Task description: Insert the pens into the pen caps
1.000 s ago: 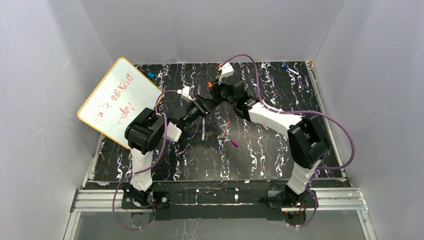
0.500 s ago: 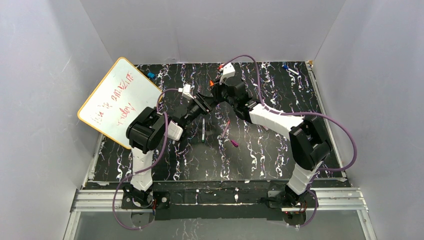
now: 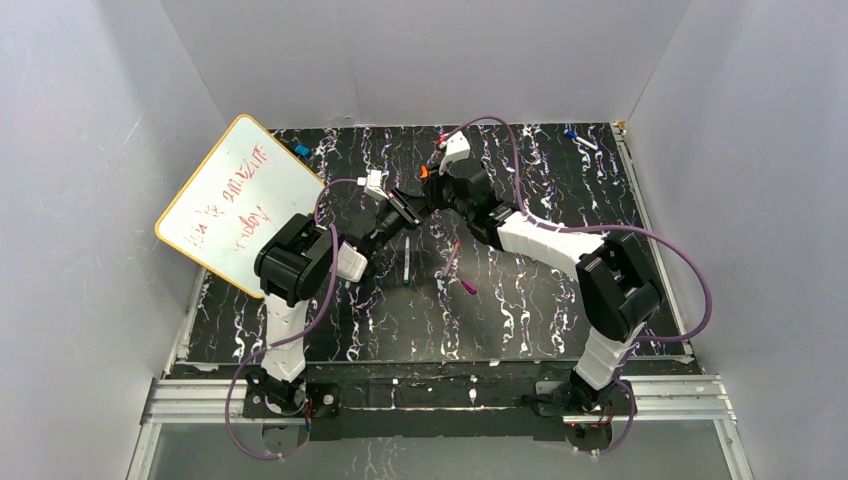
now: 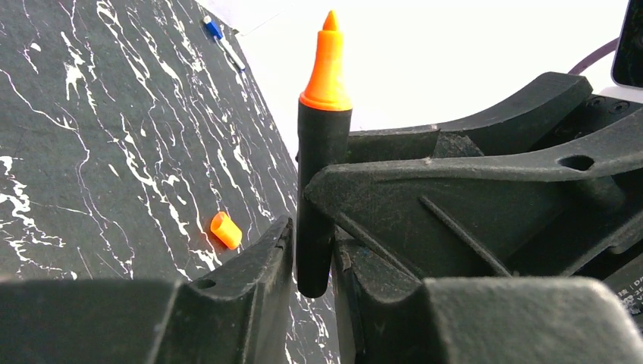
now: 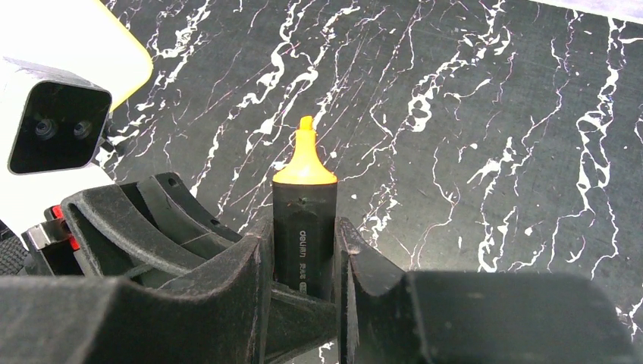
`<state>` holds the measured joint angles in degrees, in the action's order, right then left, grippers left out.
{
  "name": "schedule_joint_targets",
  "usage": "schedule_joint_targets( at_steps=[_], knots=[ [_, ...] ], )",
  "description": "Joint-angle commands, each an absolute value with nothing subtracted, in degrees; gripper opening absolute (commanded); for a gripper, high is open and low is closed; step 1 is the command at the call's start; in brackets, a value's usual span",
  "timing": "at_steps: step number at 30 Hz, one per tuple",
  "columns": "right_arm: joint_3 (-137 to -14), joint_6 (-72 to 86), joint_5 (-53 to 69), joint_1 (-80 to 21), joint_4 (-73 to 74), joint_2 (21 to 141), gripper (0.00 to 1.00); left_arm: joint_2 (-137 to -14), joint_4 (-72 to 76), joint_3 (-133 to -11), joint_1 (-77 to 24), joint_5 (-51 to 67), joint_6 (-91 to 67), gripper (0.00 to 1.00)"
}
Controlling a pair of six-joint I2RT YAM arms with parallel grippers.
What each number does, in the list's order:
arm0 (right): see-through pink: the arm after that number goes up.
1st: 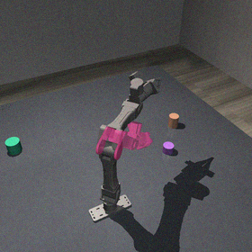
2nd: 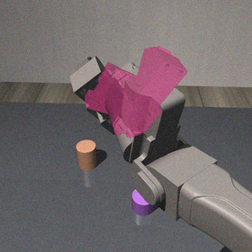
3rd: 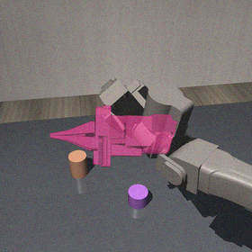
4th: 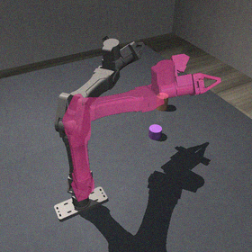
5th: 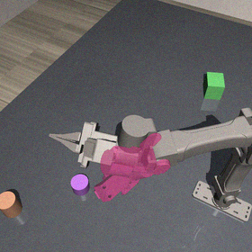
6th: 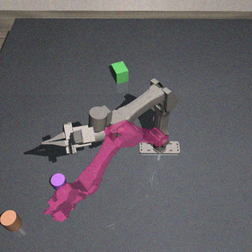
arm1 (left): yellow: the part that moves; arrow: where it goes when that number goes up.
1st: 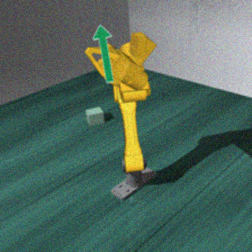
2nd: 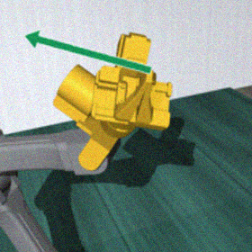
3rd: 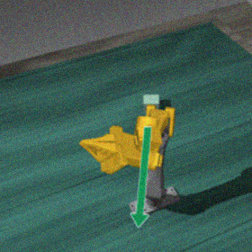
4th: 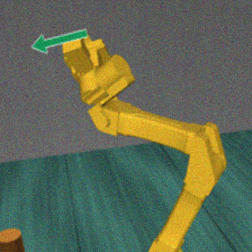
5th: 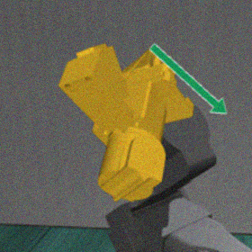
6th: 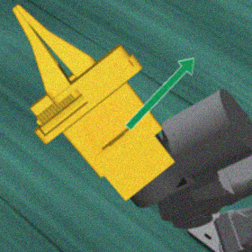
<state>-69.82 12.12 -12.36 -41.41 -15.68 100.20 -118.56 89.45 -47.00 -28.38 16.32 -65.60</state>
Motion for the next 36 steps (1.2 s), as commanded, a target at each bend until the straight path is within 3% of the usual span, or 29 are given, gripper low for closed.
schedule_joint_targets(
  at_steps=[1,8,15,20,26,33,36],
  knots=[
    [-68.79,13.18,-11.48,-43.02,-16.36,96.71,0.09,-116.41,102.62,-48.16,-27.69,10.45,-64.1,0.21],
    [-68.06,13.59,-11.59,-43.22,-16.08,96.12,0.09,-116.11,102.62,-47.88,-27.69,10.54,-63.65,0.01],
    [-68.02,14.06,-11.96,-43.33,-15.93,95.65,0.11,-116.14,102.65,-47.7,-27.77,14.26,-62.77,0.0],
    [-68.96,14.15,-11.95,-43.33,-15.45,96.05,0.45,-116.21,102.57,-46.61,-27.77,17.35,-62.63,0.0],
    [-68.87,14.56,-14.6,-43.33,-15.78,95.78,0.65,-115.53,102.51,-44.96,-27.77,20.14,-61.55,0.0],
    [-63.68,15.02,-17.1,-40.87,-19.75,91.11,0.76,-114.6,102.56,-44.45,-27.2,25.06,-61.13,0.0],
    [-57.43,18.25,-4.3,-35.73,-23.84,86.35,0.77,-114.07,102.57,-45.28,-25.75,30.48,-62.23,0.0]
  ],
)
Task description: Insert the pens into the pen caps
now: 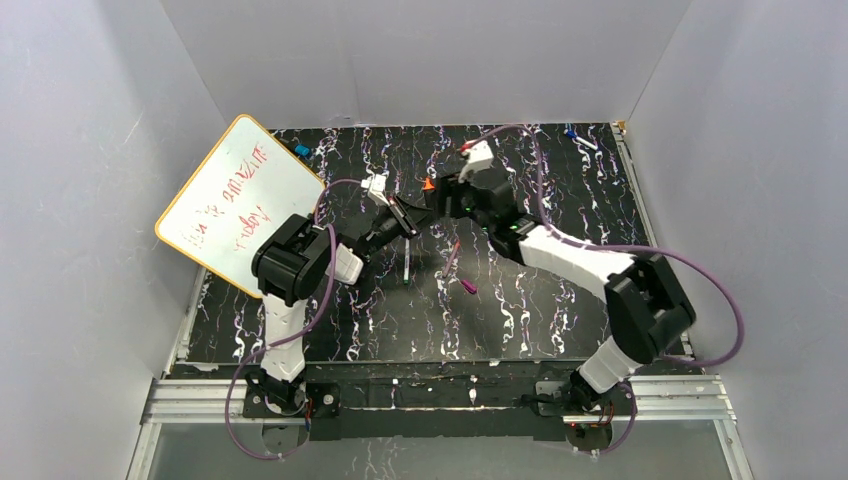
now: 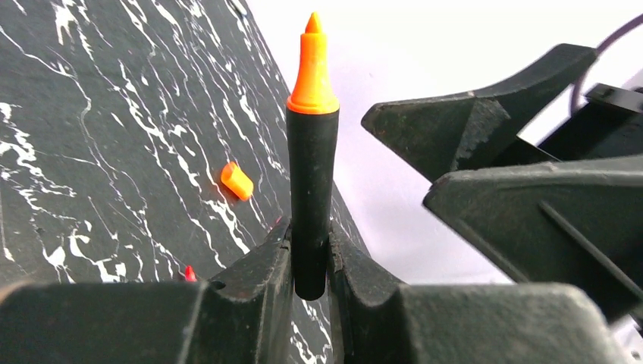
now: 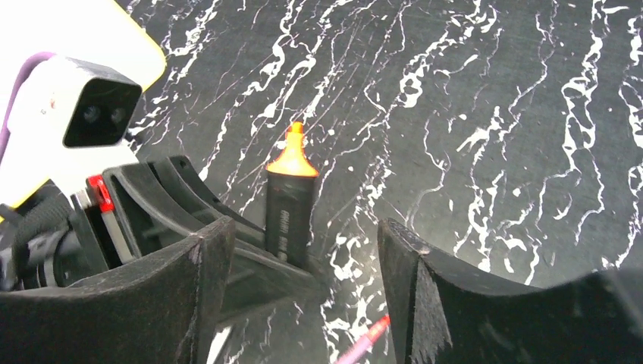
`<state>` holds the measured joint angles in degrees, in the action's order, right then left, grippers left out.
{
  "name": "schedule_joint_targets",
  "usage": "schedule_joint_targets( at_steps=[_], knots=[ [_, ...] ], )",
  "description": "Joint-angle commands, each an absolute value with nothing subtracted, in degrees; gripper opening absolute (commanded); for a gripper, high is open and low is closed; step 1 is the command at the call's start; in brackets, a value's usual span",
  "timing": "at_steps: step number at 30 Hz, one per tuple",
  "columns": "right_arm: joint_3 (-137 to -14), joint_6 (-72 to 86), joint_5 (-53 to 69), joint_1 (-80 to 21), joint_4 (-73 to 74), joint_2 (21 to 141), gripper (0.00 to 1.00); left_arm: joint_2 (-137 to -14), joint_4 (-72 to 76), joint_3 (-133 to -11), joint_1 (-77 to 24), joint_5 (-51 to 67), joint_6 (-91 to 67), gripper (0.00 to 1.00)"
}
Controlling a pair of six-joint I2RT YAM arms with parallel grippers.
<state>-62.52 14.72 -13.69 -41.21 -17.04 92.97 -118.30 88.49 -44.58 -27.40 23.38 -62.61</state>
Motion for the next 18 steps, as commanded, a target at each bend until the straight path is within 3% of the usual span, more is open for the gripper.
schedule_joint_targets(
  at_steps=[1,10,18],
  knots=[
    [-55.24,19.79,2.67,-32.9,-26.0,84.91,0.76,-113.71,102.57,-45.68,-24.82,32.85,-63.05,0.0],
    [-52.26,21.47,27.76,-19.68,-25.92,81.46,0.73,-112.31,102.55,-50.38,-20.71,58.74,-72.5,0.0],
    [-67.85,11.09,4.16,-18.87,7.17,87.73,0.65,-104.23,96.26,-44.41,-20.02,61.25,-66.18,0.0]
  ],
)
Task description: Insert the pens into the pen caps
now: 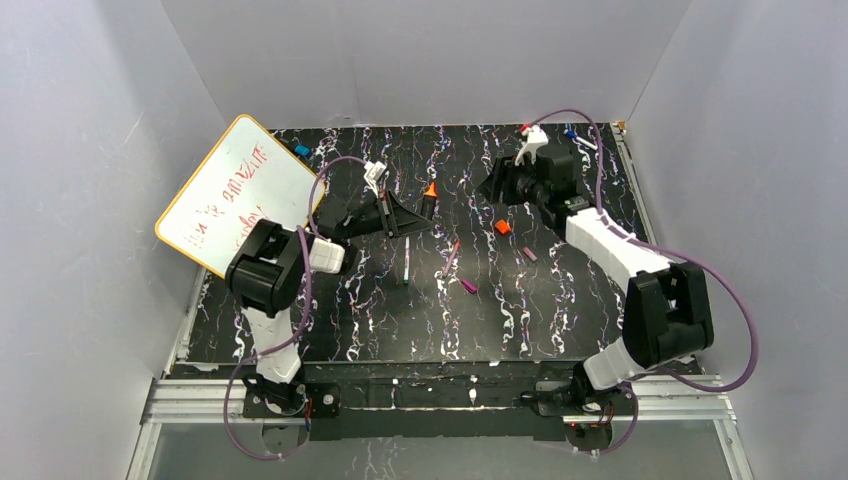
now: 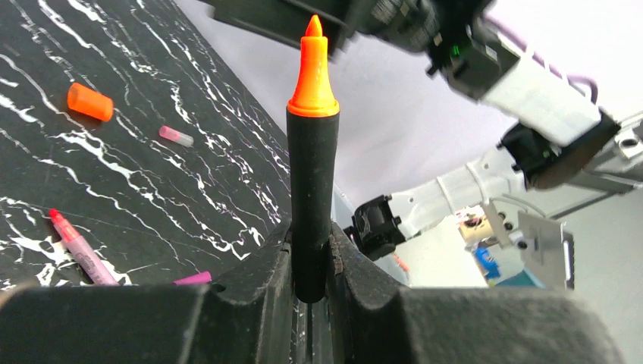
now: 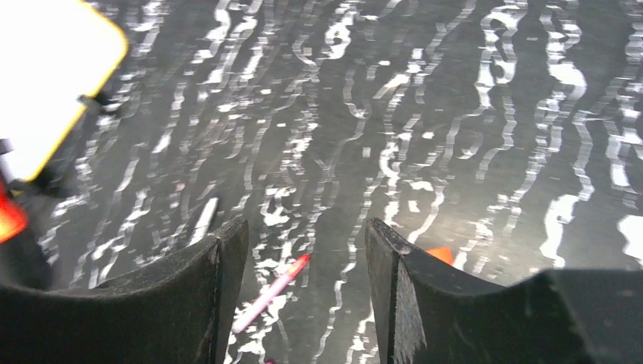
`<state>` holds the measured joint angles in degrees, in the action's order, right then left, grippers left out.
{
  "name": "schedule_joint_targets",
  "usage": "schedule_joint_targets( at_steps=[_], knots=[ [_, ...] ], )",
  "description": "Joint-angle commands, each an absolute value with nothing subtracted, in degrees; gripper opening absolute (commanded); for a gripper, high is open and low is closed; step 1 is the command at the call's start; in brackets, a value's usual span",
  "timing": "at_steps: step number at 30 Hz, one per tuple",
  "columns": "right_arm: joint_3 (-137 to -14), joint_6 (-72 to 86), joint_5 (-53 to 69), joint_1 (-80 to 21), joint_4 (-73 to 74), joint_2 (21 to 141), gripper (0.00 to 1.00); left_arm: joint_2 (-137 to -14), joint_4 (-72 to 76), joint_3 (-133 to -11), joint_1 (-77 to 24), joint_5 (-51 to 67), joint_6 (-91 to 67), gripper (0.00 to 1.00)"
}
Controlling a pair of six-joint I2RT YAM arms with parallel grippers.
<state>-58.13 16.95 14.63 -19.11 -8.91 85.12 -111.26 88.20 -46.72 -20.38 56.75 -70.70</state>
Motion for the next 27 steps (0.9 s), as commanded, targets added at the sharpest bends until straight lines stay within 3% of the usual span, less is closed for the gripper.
schedule_joint_targets(
  at_steps=[1,11,14,17,19,27],
  knots=[
    [-69.25,10.36,1.65,-18.88,9.28,88.54,0.65,-103.33,94.69,-43.86,-19.96,61.4,-64.7,0.0],
    [-74.79,3.03,-4.33,-19.99,17.24,97.41,0.69,-97.42,88.13,-41.38,-19.73,61.79,-60.49,0.0],
    [-74.7,1.47,-3.01,-20.54,16.76,99.02,0.69,-92.43,71.58,-39.92,-19.64,57.88,-46.77,0.0],
    [-74.34,0.53,-4.15,-21.25,15.61,100.34,0.68,-85.71,42.3,-41.48,-19.89,48.04,-25.08,0.0],
    [-74.36,0.11,-5.2,-21.4,15.44,101.34,0.67,-82.83,30.71,-43.0,-20.27,42.48,-15.45,0.0],
    [-75.21,-1.57,-7.75,-21.53,15.71,105.02,0.63,-80.04,24.0,-42.77,-20.32,39.45,-10.22,0.0]
  ],
)
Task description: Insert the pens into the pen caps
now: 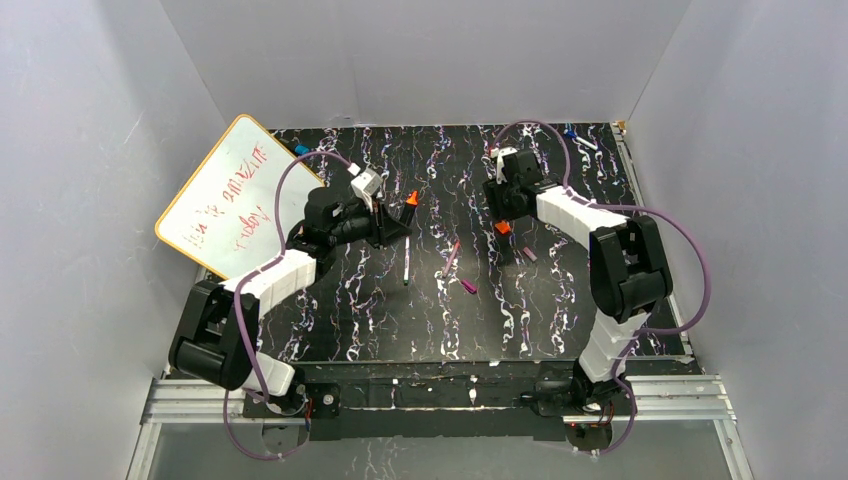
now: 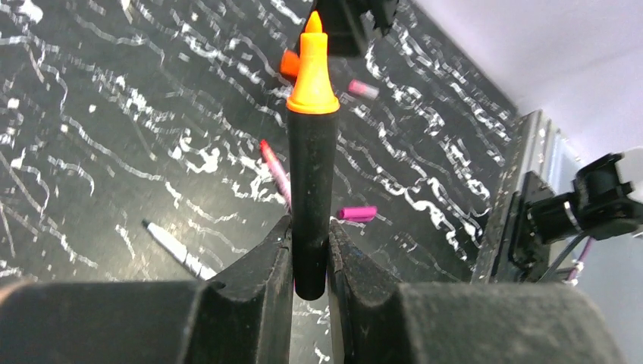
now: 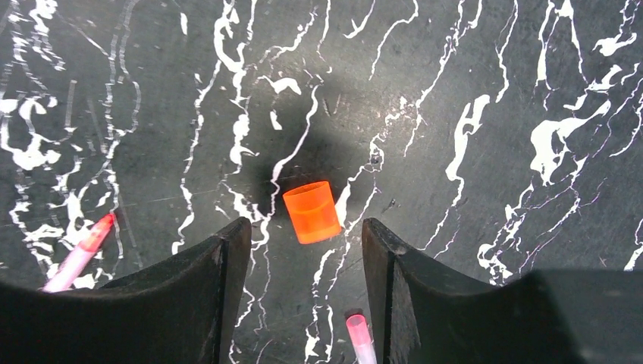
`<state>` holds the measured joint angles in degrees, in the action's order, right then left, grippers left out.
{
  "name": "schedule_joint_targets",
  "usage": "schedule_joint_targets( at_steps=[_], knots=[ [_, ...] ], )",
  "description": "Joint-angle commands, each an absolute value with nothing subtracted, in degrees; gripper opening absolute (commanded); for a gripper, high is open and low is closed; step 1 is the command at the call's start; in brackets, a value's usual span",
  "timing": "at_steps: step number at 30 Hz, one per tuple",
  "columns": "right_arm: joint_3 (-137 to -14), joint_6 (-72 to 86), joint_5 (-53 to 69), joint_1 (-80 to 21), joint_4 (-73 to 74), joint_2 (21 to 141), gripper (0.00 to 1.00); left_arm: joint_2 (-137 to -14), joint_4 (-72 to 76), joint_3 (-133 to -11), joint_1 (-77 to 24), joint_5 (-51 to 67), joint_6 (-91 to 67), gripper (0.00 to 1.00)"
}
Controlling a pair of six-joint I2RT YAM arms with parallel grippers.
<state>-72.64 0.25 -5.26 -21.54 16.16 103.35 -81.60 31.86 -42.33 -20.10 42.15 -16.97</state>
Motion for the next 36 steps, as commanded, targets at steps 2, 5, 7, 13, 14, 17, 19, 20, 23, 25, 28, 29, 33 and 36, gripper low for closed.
schedule_joint_targets(
  at_steps=[2,5,7,13,14,17,19,20,23,25,28,29,33,36],
  knots=[
    [-74.96,-0.55,-8.13,-21.53,16.11,104.74,0.63,-79.77,25.66,-41.87,-20.3,39.67,-11.08,0.0],
    [-73.02,6.52,-9.77,-21.63,14.75,101.68,0.63,-80.09,27.26,-41.39,-20.3,40.2,-11.96,0.0],
    [-71.4,14.71,-13.13,-21.64,14.0,98.04,0.65,-80.51,27.78,-41.33,-20.33,40.5,-12.25,0.0],
    [-64.83,54.26,-17.82,-21.85,11.15,86.96,0.67,-81.46,30.14,-40.86,-20.3,40.91,-13.84,0.0],
    [-64.59,65.0,-19.9,-21.83,13.5,86.48,0.64,-81.53,30.7,-40.71,-20.3,41.0,-14.33,0.0],
    [-68.64,89.01,-19.97,-21.85,25.36,89.55,0.64,-80.75,31.41,-40.27,-20.35,41.01,-15.21,0.0],
    [-72.36,100.01,-17.36,-21.61,34.36,93.62,0.65,-79.54,31.57,-39.67,-20.3,40.96,-15.65,0.0],
    [-73.42,106.13,-15.19,-21.37,38.4,95.37,0.64,-78.78,31.58,-39.31,-20.3,41.02,-15.91,0.0],
    [-71.88,118.27,-10.23,-21.36,37.31,98.36,0.64,-75.3,30.09,-37.71,-20.31,40.35,-15.96,0.0],
    [-74.42,121.77,-7.43,-21.21,39.34,102.08,0.64,-72.64,29.36,-36.32,-20.31,39.86,-16.02,0.0],
    [-78.9,127.61,-7.17,-20.93,44.08,106.66,0.6,-67.22,28.59,-33.4,-20.3,40.35,-16.95,0.0],
    [-78.75,131.4,-7.97,-20.96,44.01,107.31,0.58,-64.68,28.28,-31.84,-20.32,40.91,-17.29,0.0],
    [-75.27,137.26,-12.02,-20.96,40.09,106.64,0.58,-61.74,29.52,-30.22,-20.87,42.45,-19.62,0.0],
    [-75.7,138.17,-12.62,-20.93,39.9,107.35,0.58,-61.41,28.57,-30.41,-21.88,42.52,-19.02,0.0]
  ],
)
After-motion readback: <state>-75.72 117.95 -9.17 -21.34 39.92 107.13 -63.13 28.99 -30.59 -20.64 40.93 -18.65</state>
